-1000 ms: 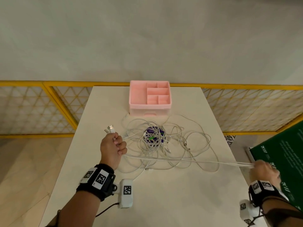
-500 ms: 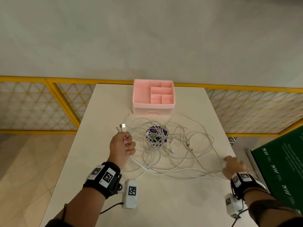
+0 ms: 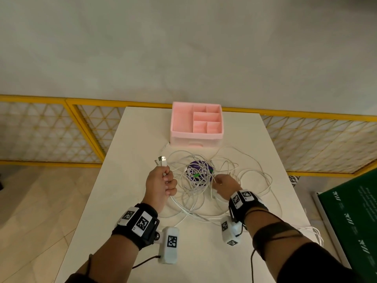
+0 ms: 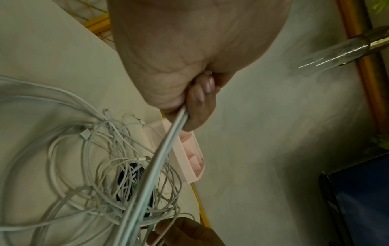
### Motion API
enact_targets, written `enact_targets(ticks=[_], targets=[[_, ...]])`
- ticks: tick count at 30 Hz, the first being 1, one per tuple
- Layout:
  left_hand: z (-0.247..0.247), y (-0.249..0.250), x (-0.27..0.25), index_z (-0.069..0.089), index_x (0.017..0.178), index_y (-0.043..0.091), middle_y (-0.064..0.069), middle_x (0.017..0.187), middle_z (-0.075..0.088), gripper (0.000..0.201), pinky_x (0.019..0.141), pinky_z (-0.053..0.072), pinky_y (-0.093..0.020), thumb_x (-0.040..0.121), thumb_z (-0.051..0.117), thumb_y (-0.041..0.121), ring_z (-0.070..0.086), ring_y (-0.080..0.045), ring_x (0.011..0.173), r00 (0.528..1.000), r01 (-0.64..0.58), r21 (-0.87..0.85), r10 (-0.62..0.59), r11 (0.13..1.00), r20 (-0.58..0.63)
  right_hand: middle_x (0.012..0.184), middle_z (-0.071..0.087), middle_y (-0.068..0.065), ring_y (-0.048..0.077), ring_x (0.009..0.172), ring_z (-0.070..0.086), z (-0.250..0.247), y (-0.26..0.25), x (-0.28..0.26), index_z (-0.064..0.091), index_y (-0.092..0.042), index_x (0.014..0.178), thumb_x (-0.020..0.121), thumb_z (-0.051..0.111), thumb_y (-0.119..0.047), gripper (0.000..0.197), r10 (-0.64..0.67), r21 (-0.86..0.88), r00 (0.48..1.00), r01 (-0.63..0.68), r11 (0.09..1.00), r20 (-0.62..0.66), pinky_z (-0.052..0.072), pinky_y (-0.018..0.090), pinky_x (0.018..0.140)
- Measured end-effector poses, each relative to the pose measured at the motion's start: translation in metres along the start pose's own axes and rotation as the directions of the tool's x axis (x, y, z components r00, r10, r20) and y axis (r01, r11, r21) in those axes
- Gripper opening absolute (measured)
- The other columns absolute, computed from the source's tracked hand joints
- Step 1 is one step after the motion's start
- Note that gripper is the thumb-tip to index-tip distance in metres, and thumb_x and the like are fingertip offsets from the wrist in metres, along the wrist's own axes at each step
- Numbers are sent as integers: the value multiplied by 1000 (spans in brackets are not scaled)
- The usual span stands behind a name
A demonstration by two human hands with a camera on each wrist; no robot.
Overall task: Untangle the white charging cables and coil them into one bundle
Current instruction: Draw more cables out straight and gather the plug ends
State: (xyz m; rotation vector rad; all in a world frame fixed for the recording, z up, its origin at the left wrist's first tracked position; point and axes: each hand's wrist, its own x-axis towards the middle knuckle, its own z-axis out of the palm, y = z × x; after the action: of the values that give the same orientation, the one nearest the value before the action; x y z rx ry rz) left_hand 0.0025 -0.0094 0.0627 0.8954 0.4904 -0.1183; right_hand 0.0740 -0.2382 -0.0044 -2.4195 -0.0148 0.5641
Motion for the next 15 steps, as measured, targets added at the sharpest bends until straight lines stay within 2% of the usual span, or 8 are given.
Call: enact_targets(ticks=[2,4,6,8,11,13,15], targets=[[-2,2,0,36,68,20,8,52,30,25,39,15,-16,90,35,9,21,-6,39,1000,-5,-1,5,1000,0,70,65,-2,22,72,64,-7,-8,-1,59,-21,66,92,54,-16,27,-16,8,996,17,1000,-83,44,27,63],[-3,4,0,36,68,20,8,52,30,25,39,15,-16,91,36,9,21,-7,39,1000,-10,0,10,1000,-1,68,68,-3,16,66,64,-21,-25,-5,65,-17,70,95,51,-15,29,-75,66,983,87,994,-170,43,26,61],[-3,5,0,37,68,20,7,52,30,26,40,15,-17,92,37,10,21,-7,39,1000,-16,-1,16,1000,2,66,68,1,10,55,59,-40,-50,-9,68,-7,78,99,51,-17,29,-130,182,955,182,966,-265,44,25,60],[1,7,-1,37,68,19,6,52,31,27,41,15,-18,93,38,10,22,-7,39,999,-32,3,32,999,19,62,64,4,11,49,53,-61,-81,-13,68,-4,82,98,54,-21,27,-175,277,912,289,916,-371,43,26,56],[13,10,-4,35,67,19,4,56,30,33,42,15,-20,97,41,10,24,-7,40,994,-97,26,96,995,59,53,53,-4,9,46,43,-91,-126,-24,66,-4,78,96,59,-20,25,-221,377,826,453,808,-518,37,24,51],[23,14,-7,34,68,20,3,57,30,37,44,14,-23,101,47,12,25,-8,42,982,-176,63,170,982,82,55,52,2,10,45,42,-106,-152,-35,65,0,80,98,58,-15,24,-263,455,780,563,690,-568,36,22,45],[32,20,-11,36,69,19,3,58,30,37,46,14,-26,102,50,12,25,-9,44,965,-252,73,245,965,93,57,55,7,16,49,44,-114,-168,-43,63,7,84,98,58,-14,26,-333,483,750,636,602,-572,38,24,47]])
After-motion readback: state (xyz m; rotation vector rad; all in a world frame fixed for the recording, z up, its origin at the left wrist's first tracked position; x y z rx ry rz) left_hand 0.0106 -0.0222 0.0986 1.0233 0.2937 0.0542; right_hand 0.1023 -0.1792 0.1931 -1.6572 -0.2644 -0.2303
